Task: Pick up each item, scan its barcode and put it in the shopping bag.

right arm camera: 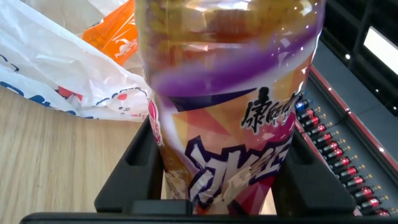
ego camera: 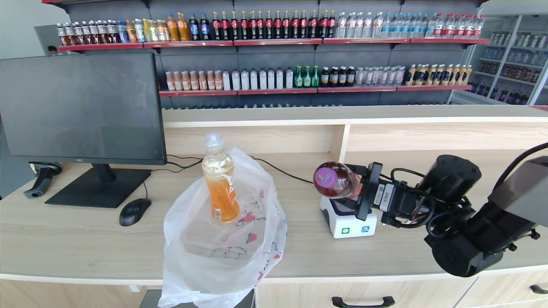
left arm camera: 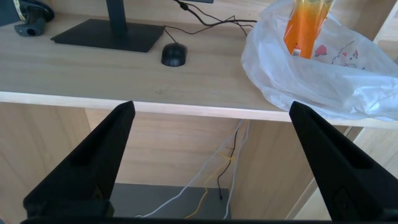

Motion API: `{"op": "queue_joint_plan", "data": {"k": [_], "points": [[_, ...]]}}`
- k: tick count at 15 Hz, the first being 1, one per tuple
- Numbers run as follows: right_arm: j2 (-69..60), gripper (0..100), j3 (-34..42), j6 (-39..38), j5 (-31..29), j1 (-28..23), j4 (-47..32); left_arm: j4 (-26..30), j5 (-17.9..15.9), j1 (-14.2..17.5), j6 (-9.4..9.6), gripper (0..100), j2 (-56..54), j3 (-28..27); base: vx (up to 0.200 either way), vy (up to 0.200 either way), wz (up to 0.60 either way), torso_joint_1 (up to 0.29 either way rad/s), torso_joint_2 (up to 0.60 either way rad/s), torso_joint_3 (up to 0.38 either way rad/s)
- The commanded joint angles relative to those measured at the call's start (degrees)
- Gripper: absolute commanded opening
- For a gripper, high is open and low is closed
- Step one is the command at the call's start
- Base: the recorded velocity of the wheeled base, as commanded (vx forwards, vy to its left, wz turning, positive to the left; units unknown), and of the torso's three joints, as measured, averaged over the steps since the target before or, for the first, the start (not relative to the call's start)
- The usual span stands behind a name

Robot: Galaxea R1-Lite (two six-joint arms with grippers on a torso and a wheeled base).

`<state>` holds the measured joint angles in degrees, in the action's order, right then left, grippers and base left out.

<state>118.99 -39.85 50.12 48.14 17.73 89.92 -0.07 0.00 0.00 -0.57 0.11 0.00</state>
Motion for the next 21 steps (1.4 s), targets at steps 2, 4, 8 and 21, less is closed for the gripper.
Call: {"op": "queue_joint_plan", "data": {"k": [2, 4, 8, 21], "points": [[-0.96, 0, 0.56, -0.19, 0.02, 0.12, 0.08, -0.01, 0.0, 0.0, 0.05, 100, -0.02, 0.0, 0.0, 0.0, 0.0, 0.0, 0.0, 0.0], [-1.22, 0, 0.48, -0.63, 0.02, 0.12, 0.08, -0.01, 0.0, 0.0, -0.04, 100, -0.02, 0.0, 0.0, 0.0, 0.0, 0.0, 0.0, 0.0], [-1.31, 0, 0.56, -1.07, 0.02, 0.29, 0.08, -0.01, 0.0, 0.0, -0.04, 100, -0.02, 0.0, 0.0, 0.0, 0.0, 0.0, 0.0, 0.0], [-13.88, 0, -1.72, -21.11, -11.14, 7.5, 0.08, -0.01, 0.0, 0.0, 0.05, 100, -0.02, 0.0, 0.0, 0.0, 0.0, 0.0, 0.0, 0.0]]}}
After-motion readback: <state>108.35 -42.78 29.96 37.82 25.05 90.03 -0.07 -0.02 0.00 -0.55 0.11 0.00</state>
